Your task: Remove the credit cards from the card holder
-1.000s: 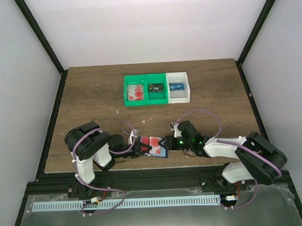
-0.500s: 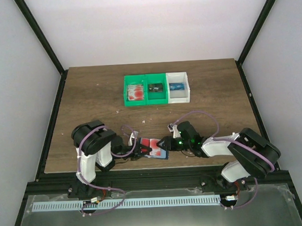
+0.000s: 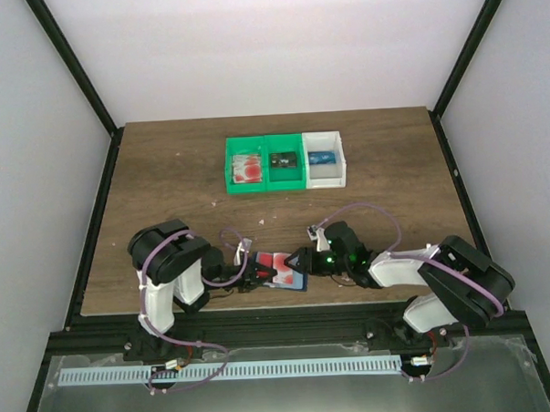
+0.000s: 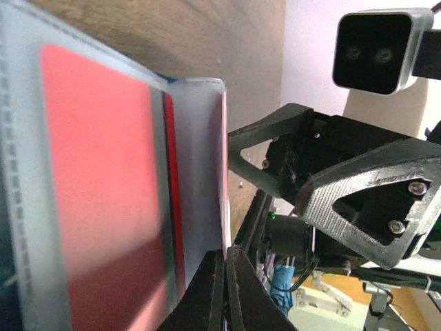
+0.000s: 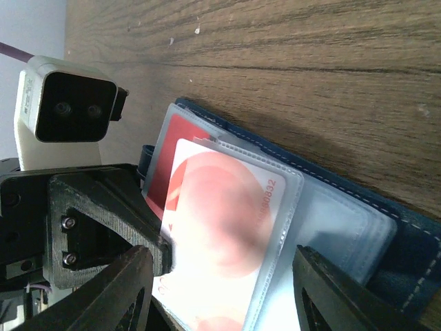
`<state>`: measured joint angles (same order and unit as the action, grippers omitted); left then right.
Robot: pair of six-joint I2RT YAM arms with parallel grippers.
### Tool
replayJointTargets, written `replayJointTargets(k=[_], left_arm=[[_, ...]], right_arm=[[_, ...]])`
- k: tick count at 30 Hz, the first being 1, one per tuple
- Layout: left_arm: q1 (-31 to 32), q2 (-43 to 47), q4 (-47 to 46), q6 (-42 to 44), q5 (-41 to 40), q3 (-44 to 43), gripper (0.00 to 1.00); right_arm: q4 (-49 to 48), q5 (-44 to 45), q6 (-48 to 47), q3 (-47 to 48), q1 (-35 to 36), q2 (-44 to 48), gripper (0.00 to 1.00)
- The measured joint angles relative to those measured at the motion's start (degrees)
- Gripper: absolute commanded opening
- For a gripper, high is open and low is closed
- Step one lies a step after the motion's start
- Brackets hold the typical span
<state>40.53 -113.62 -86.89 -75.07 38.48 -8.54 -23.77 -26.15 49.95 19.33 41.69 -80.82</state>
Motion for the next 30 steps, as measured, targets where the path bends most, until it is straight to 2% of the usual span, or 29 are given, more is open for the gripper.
replayJointTargets(k=[6,11,13,17,27,29,30], left_arm=[[0.0,1.4,0.0,-0.2,0.0,-0.1,0.0],[0.0,1.3,0.0,-0.4,0.1,-0.4,0.0],[0.0,1.3,0.0,-0.4,0.1,-0.4,0.0],[0.0,1.3,0.0,-0.4,0.2,-0.4,0.0],[0.0,3.1,0.0,-0.3,0.2,-0.4,0.0],[0.0,3.2,0.0,-0.3,0.2,-0.4,0.0],[0.0,3.2,0.0,-0.3,0.2,-0.4,0.0]], right_arm=[[-0.8,-1.0,1.2,0.0,0.0,0.7,0.54],[-2.3,-1.7,2.3,-0.5,-0.2,0.7,0.34],[-2.4,-1.9,2.9,-0.9,-0.4,0.7,0.3],[-2.7,-1.9,3.4,-1.5,-0.6,0.8,0.36],[-3.2,-1.9,3.7,-1.5,-0.6,0.8,0.37],[-3.6,-2.0,3.8,-1.5,-0.6,0.8,0.28],[-3.9,-2.2,3.8,-1.5,-0.6,0.7,0.2]])
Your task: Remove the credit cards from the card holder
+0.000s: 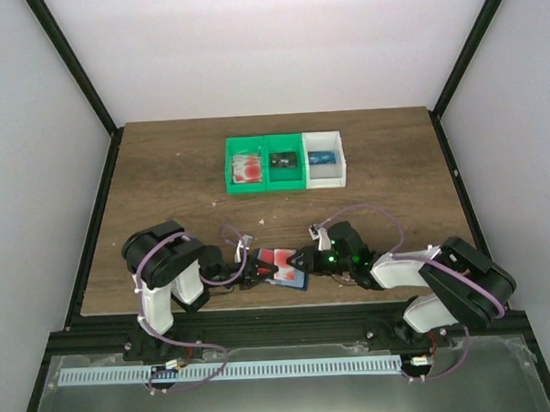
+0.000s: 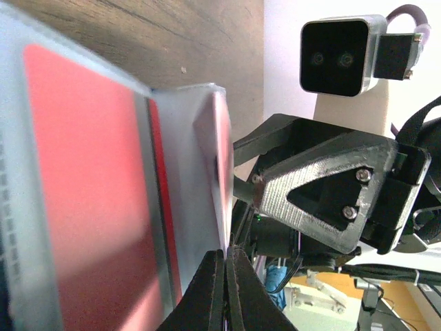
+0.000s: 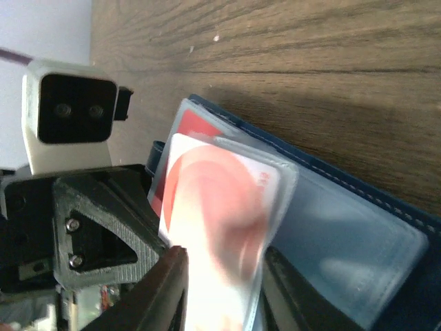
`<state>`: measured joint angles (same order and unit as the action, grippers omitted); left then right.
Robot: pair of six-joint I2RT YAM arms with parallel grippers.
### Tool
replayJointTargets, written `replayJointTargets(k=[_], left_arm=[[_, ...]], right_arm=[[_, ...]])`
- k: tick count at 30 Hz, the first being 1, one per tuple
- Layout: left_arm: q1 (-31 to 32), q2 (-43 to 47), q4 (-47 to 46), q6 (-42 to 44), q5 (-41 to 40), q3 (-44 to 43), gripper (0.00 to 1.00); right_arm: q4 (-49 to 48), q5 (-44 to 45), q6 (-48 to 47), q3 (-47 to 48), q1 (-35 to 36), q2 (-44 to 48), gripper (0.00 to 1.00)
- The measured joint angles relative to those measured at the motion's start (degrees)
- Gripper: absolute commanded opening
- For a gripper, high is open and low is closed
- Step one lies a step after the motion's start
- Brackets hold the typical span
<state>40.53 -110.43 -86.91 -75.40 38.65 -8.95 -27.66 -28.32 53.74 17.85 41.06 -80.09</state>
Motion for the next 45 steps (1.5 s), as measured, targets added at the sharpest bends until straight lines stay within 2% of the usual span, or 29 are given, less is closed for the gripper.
replayJointTargets(k=[2,3,9,28,38,39,40,41,43,45], left_arm=[[0.0,0.0,0.0,0.0,0.0,0.0,0.0],[0.0,0.0,0.0,0.0,-0.2,0.1,0.0],[-0.4,-0.1,-0.1,0.8,-0.9,1.4,0.0],[-3.8,-1.9,-0.9,4.2,5.4,2.1,0.0],[-4.1,-1.9,-0.9,4.3,5.8,2.3,0.0],[-4.1,-1.9,-0.9,4.3,5.8,2.3,0.02],[-4.1,-1.9,-0.9,4.3,5.8,2.3,0.09],[-4.1,-1.9,-0.9,4.3,5.8,2.3,0.09],[-4.2,-1.9,-0.8,4.5,5.7,2.3,0.01],[-4.7,-2.3,-0.7,4.5,5.5,2.9,0.0]], right_arm=[[-0.6,-0.1,0.1,-0.1,0.0,-0.1,0.03],[-0.9,0.1,0.8,-0.4,-0.1,-0.1,0.01],[-2.4,-0.2,1.0,-1.2,-0.2,0.6,0.01],[-3.6,-3.5,-3.2,-1.2,-0.4,-0.7,0.01],[-5.0,-4.5,-3.3,-1.2,-0.6,-1.9,0.01],[-5.0,-4.5,-3.3,-1.2,-0.7,-1.9,0.01],[-5.0,-4.5,-3.3,-1.2,-0.7,-1.9,0.01],[-5.0,-4.6,-3.3,-1.2,-0.7,-1.9,0.0],[-5.3,-4.7,-3.3,-1.2,-0.8,-1.9,0.0],[-5.4,-4.6,-3.4,-1.2,-1.2,-1.9,0.01]])
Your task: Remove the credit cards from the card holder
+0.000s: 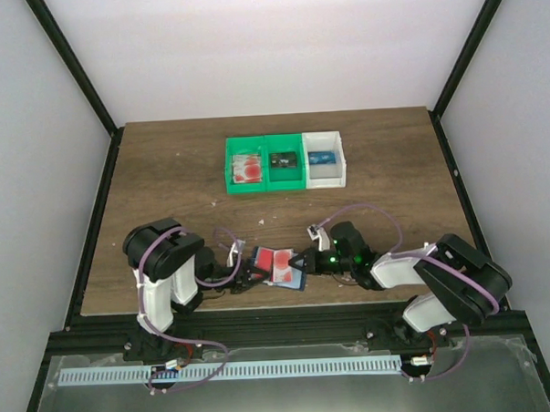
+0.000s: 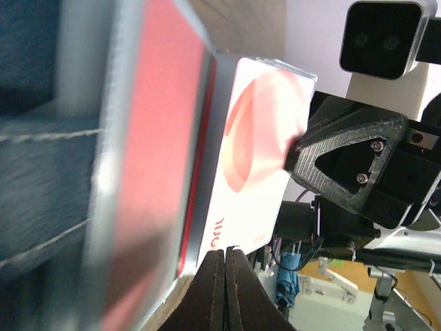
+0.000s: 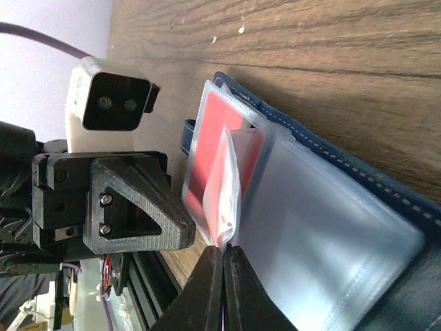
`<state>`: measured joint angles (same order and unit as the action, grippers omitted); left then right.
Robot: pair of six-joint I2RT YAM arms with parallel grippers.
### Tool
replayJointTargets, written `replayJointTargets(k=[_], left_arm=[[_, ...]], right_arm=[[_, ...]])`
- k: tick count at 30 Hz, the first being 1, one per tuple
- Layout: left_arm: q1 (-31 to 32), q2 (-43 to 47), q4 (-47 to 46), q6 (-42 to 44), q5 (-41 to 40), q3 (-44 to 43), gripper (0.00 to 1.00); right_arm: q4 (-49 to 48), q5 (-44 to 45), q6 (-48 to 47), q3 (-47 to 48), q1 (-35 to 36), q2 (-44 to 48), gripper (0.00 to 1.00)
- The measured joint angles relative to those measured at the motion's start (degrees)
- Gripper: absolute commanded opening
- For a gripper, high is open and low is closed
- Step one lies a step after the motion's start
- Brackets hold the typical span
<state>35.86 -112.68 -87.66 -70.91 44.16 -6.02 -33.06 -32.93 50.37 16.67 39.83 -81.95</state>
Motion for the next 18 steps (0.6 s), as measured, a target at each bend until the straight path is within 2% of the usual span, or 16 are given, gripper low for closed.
replayJointTargets(k=[6,8,11,14,16,18], left_arm=[[-0.3,-0.5,0.0,0.1,0.0,0.4,0.0],[-0.3,-0.5,0.0,0.1,0.0,0.4,0.12],[-0.3,-0.5,0.0,0.2,0.0,0.4,0.16],[-0.3,-0.5,0.0,0.3,-0.2,0.3,0.24],[-0.2,-0.9,-0.1,0.3,-0.6,0.2,0.24],[-0.2,-1.4,-0.2,0.2,-0.9,-0.1,0.25]], right_arm=[[0.5,1.0,0.0,0.0,-0.7,0.0,0.01],[0.4,1.0,0.0,0.0,-0.7,0.0,0.0],[0.2,0.9,0.0,0.0,-0.7,-0.4,0.01],[-0.8,-0.1,0.2,0.0,-0.7,-2.2,0.0],[-1.8,-0.7,0.8,0.0,-0.7,-3.5,0.11],[-2.2,-0.9,1.5,0.0,-0.7,-4.5,0.15]])
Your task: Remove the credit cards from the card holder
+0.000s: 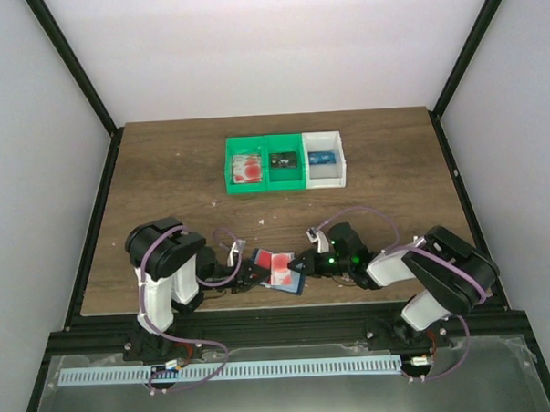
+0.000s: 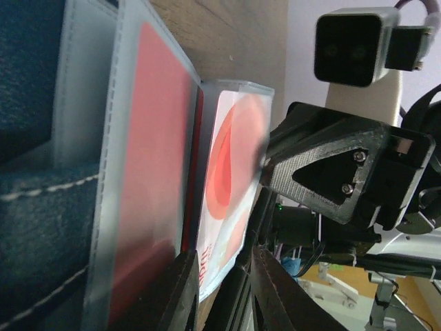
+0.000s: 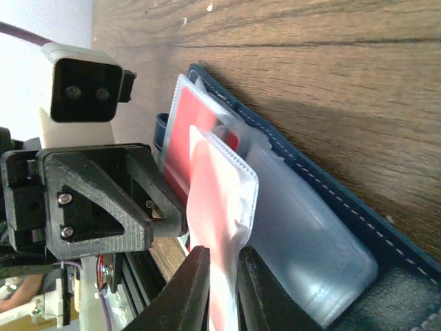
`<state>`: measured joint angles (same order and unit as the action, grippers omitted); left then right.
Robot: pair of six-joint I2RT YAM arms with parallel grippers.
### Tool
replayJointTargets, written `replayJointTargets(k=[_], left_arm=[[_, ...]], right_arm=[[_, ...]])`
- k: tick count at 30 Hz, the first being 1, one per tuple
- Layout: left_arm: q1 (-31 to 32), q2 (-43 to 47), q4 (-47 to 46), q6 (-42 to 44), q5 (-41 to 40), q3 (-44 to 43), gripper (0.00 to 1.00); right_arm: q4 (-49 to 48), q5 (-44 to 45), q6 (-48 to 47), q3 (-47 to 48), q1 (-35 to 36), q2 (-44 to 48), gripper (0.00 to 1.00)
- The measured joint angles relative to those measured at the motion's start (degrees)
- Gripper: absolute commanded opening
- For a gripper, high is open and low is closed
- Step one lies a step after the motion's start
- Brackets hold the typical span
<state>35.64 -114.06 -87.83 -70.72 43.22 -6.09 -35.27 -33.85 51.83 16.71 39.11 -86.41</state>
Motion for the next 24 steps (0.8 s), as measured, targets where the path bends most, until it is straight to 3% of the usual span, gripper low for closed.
replayJointTargets(k=[6,24], left_arm=[[0.0,-0.4,-0.3,-0.4,-0.6,-0.3,0.25],[1.8,-0.9,-0.7,0.5,-3.3,-1.2,0.31]], right_arm=[[2.6,1.0,-0.1,0.1,0.0,-0.2,0.01],[3.3,1.6,-0.1,0.2,0.0,-1.4,0.0]])
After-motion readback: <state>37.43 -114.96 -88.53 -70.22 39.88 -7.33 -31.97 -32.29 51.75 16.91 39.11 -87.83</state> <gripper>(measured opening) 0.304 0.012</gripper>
